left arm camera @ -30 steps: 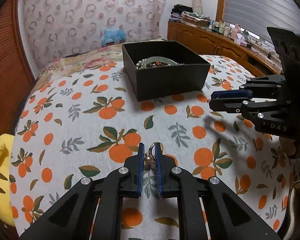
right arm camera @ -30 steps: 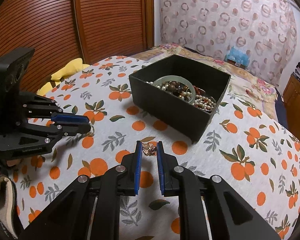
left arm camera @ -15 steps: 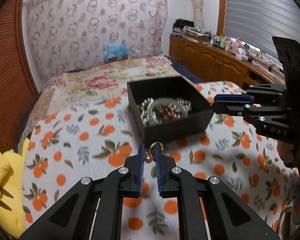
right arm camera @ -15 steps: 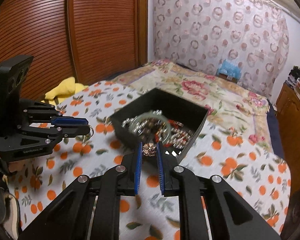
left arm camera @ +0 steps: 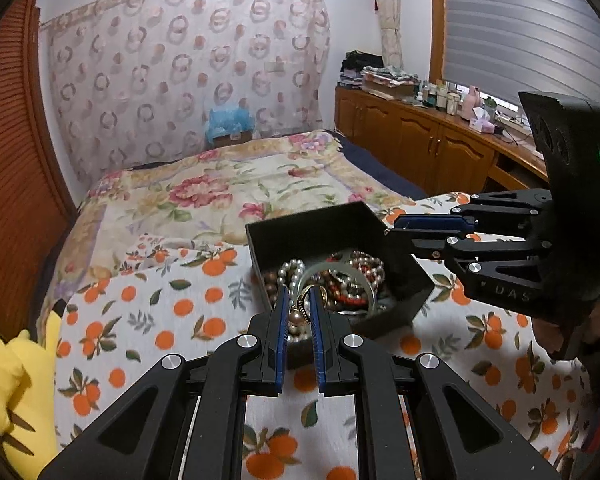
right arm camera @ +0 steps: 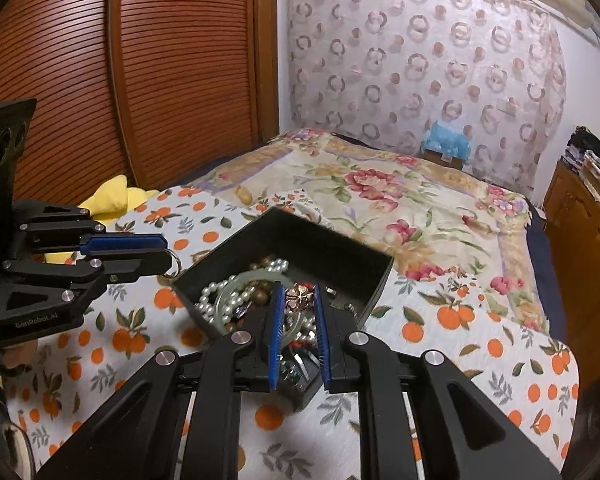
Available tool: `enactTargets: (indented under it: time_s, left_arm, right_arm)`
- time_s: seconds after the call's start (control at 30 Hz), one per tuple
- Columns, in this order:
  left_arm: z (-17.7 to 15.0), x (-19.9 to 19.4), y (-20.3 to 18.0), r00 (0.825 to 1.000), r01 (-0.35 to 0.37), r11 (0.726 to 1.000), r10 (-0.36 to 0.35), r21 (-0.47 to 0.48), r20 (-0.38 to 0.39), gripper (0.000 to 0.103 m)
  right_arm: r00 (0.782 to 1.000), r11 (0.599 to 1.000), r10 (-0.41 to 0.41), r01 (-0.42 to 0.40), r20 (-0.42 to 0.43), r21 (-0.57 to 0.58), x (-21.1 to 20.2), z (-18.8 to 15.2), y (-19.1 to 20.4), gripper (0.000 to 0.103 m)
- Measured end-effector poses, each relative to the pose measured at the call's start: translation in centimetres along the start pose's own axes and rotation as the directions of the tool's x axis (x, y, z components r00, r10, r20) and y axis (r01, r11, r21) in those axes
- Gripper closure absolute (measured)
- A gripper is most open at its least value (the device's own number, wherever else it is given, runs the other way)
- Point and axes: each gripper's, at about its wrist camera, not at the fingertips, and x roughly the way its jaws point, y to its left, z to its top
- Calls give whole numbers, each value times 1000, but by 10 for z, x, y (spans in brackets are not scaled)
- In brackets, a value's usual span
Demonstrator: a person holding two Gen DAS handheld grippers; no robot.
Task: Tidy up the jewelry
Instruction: 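Carry the ring and earring into the black box and open both tools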
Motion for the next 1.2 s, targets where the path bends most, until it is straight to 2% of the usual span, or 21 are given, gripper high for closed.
enactTargets:
  time_s: [0.37,0.8,1.1,1.2]
  left_arm:
    - [8,20,4,1000,-5,1000,5,-10,-15,94]
    - [38,64,5,998,10,1000,-11,-12,-56,93]
    - [50,81,0,998,-12,1000,12,-6,-67,93]
    - [48,83,-1,997,-17,1000,16,-6,-77,84]
  right_arm:
    - [1000,1000,-12,12,-7,2,4,-5,-3,84]
    - [999,997,-37,38,-13,67,-6,-23,-18,84]
    - [999,994,-46,46,-3,98,-12,-28,-24,84]
    - [999,994,-48,48,2,103,-16,-30,-23,84]
